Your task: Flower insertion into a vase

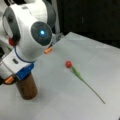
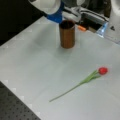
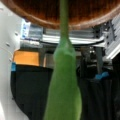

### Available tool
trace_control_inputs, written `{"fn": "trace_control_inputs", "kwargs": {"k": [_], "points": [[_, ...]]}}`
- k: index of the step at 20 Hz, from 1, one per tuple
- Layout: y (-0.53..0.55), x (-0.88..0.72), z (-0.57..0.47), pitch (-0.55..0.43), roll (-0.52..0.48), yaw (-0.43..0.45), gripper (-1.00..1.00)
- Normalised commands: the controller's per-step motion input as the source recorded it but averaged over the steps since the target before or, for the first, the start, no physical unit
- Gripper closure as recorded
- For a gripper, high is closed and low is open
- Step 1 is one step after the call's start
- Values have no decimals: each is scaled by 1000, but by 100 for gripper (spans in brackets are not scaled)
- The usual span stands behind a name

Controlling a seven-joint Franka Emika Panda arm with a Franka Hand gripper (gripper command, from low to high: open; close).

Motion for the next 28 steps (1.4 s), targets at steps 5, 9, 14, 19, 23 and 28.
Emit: {"fn": "trace_control_inputs", "kwargs": {"k": [5, 9, 14, 19, 23, 28], "points": [[283, 499, 42, -481, -28, -197, -100], [266, 263, -48, -462, -79, -116, -100], [265, 16, -89, -647, 25, -54, -100], [392, -179, -101, -607, 64, -40, -100], [523, -129, -134, -439, 34, -63, -100], [499, -17, -169, -304, 3, -141, -100]]}}
